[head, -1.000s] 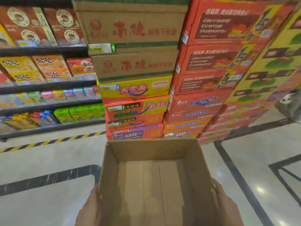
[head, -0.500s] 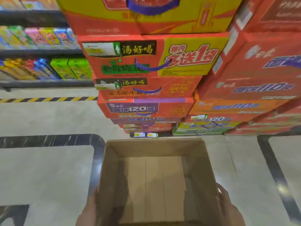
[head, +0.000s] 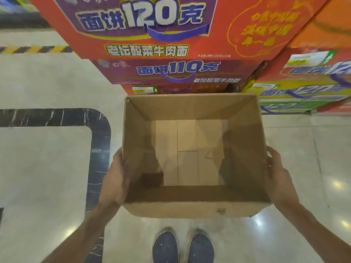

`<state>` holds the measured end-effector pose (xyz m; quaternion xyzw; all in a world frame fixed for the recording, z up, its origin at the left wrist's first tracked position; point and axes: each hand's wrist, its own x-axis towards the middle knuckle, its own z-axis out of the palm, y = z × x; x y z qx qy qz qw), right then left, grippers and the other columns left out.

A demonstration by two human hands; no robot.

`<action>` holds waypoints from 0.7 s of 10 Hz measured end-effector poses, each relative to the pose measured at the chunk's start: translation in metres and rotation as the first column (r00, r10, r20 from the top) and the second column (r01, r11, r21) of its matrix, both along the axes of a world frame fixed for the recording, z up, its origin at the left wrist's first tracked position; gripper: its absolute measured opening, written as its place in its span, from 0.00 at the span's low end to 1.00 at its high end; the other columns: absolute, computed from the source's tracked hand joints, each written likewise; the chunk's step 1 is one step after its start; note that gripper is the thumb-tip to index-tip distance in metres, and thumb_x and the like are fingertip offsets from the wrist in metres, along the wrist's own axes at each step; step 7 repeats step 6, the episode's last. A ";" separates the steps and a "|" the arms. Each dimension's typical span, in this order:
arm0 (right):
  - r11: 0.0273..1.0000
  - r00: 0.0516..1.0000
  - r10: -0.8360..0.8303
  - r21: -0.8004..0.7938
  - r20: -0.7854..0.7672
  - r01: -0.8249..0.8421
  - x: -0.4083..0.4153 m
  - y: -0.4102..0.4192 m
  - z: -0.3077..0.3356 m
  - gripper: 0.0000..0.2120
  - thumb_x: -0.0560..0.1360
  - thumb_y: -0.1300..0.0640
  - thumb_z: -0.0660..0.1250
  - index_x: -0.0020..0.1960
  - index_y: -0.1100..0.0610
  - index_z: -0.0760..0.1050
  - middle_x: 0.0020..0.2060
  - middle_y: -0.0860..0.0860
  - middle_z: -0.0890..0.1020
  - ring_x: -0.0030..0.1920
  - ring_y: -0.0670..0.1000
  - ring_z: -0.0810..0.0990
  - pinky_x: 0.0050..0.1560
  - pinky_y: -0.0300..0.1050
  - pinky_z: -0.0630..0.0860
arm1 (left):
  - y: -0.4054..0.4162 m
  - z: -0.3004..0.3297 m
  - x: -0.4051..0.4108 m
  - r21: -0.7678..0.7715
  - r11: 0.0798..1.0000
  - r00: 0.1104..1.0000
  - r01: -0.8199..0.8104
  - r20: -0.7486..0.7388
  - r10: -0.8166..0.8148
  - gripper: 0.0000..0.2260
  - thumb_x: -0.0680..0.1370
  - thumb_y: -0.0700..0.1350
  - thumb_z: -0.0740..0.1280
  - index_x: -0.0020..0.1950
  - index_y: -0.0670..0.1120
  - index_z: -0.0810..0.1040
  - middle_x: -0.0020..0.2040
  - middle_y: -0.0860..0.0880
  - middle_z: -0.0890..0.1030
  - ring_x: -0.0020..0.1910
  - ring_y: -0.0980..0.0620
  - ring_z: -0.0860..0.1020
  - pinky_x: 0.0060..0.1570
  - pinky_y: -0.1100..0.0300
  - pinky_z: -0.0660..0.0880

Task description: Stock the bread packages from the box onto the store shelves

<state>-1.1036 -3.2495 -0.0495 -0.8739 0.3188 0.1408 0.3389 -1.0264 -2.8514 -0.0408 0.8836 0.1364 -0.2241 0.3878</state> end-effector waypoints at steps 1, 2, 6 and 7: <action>1.000 1.000 -0.018 -0.017 0.019 0.019 0.013 -0.003 -0.021 0.18 0.87 0.52 0.54 0.76 0.45 0.59 0.53 0.53 0.82 0.48 0.61 0.80 0.48 0.54 0.76 | 0.000 -0.029 0.017 0.041 0.999 1.000 -0.015 0.027 0.014 0.18 0.86 0.49 0.53 0.77 0.55 0.60 0.65 0.55 0.75 0.57 0.51 0.76 0.63 0.50 0.74; 1.000 0.999 0.004 0.001 0.042 -0.004 0.011 -0.002 -0.030 0.18 0.87 0.51 0.53 0.76 0.47 0.59 0.55 0.49 0.80 0.48 0.59 0.79 0.48 0.54 0.75 | -0.002 -0.037 0.019 0.074 0.997 0.997 0.010 0.073 -0.015 0.18 0.86 0.51 0.52 0.77 0.54 0.60 0.64 0.55 0.74 0.57 0.51 0.76 0.61 0.49 0.75; 0.966 0.987 0.158 -0.206 -0.019 -0.158 0.040 0.000 0.018 0.25 0.80 0.51 0.66 0.72 0.62 0.71 0.63 0.62 0.81 0.64 0.67 0.78 0.60 0.59 0.77 | -0.005 0.029 0.036 0.341 0.920 0.980 0.194 -0.031 -0.195 0.30 0.83 0.62 0.54 0.82 0.54 0.52 0.80 0.48 0.65 0.72 0.39 0.73 0.65 0.41 0.73; 0.966 0.987 0.158 -0.206 -0.019 -0.158 0.040 0.000 0.018 0.25 0.80 0.51 0.66 0.72 0.62 0.71 0.63 0.62 0.81 0.64 0.67 0.78 0.60 0.59 0.77 | -0.005 0.029 0.036 0.341 0.920 0.980 0.194 -0.031 -0.195 0.30 0.83 0.62 0.54 0.82 0.54 0.52 0.80 0.48 0.65 0.72 0.39 0.73 0.65 0.41 0.73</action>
